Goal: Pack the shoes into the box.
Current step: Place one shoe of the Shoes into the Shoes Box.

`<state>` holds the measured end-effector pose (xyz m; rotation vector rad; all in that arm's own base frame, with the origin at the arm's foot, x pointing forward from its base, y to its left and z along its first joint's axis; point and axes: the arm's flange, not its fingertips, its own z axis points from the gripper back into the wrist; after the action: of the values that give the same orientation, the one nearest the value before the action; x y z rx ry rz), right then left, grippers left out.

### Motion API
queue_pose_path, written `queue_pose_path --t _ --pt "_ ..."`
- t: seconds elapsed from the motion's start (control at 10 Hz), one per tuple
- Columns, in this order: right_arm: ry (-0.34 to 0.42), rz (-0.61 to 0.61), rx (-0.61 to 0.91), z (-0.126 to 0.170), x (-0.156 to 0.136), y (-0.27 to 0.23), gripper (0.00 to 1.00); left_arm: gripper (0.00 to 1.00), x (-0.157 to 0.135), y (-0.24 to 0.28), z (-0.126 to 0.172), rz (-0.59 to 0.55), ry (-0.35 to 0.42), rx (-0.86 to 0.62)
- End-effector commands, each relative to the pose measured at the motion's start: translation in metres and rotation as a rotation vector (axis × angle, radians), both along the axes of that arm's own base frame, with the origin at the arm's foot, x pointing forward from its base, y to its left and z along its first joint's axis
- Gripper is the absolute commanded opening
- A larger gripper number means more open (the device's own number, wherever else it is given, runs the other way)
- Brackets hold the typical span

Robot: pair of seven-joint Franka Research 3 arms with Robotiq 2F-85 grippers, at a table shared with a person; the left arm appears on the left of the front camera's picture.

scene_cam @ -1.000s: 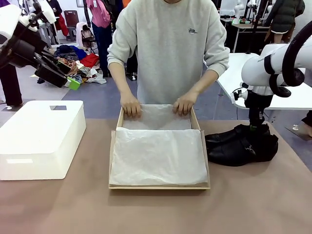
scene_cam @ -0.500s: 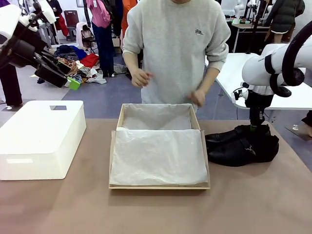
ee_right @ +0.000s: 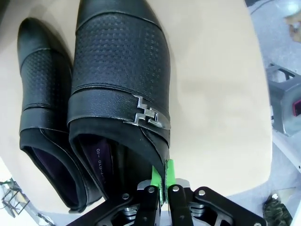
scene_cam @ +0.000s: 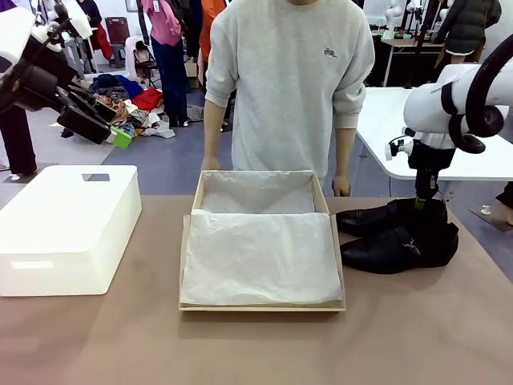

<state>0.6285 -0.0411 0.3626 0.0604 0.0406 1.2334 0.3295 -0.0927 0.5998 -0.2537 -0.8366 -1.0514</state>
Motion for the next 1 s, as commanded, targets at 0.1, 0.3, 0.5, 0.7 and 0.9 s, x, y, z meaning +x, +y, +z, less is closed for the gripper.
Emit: queue_pose_path --t 0.1,0.3,0.5,0.7,0.9 --pt "-0.001 -0.030 0.007 0.042 0.010 0.001 0.00 1.00 0.000 0.001 0.000 -0.014 -0.001 -0.007" --pt "-0.001 -0.038 -0.012 0.075 0.009 0.007 0.00 1.00 0.000 0.001 0.000 -0.014 -0.001 -0.007" --pt "-0.014 -0.030 -0.030 0.116 0.000 0.021 0.00 1.00 0.000 0.001 0.000 -0.014 -0.001 -0.007" --pt "-0.008 -0.005 -0.026 0.148 -0.012 0.044 0.00 1.00 0.000 0.001 0.000 -0.014 -0.001 -0.007" --pt "-0.009 0.040 -0.045 0.175 -0.022 0.080 0.00 1.00 0.000 0.001 0.000 -0.014 -0.001 -0.007"
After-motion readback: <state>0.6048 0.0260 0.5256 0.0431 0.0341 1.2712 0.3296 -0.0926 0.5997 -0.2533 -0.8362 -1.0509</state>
